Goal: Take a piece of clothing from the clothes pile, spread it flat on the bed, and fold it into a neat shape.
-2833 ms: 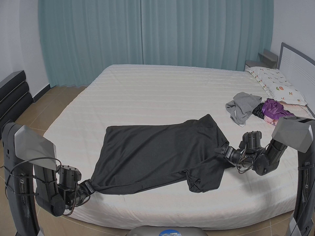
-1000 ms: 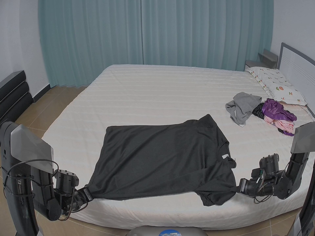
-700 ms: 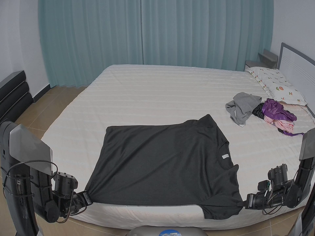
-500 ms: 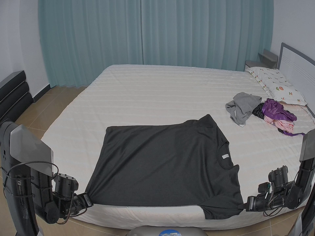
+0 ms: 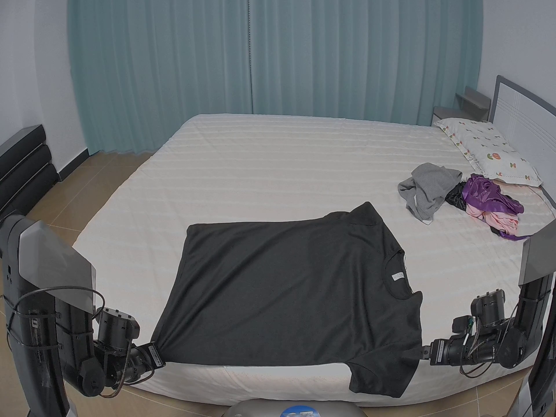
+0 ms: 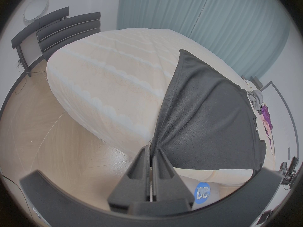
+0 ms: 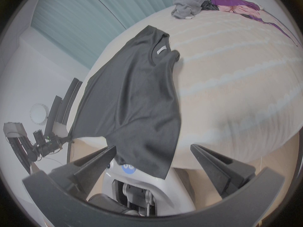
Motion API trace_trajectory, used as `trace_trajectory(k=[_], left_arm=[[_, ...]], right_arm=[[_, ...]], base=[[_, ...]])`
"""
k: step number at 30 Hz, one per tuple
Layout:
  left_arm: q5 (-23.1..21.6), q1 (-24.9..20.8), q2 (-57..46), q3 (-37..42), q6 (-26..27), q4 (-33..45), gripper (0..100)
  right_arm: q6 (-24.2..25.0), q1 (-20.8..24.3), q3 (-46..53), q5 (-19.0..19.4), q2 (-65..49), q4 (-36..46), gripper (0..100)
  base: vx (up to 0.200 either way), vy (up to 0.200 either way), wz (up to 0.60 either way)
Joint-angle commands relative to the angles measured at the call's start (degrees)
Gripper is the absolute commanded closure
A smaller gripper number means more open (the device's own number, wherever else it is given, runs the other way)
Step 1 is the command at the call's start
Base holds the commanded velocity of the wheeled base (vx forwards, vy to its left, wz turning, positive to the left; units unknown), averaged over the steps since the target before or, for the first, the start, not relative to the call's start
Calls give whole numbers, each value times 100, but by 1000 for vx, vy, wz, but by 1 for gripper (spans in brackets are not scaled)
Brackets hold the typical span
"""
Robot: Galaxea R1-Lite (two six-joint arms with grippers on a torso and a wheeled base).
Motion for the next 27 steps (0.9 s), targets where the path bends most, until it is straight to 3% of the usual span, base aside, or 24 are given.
trace_trajectory(k=[1,10,11,18,27], left_arm=[[4,-6,15,1,-2,-6,100],[-5,-6,50,-7,-2,-6,100],[-5,3,58,-7,-2,-6,100],[-5,3,67,-7,-2,-6,100],[-5,-6,102,10,6,-6,100]], right_arm=[[43,-100,-220,-10,360,-145,0],[359,-83,-932,-63,738,-268,0],[359,-65,-1011,-89,800,-233,100],[324,-100,-950,-309,817,-233,100],[87,-549,-396,-291,448,-242,100]], base=[[0,0,0],[0,0,0],[0,0,0],[0,0,0],[0,0,0]])
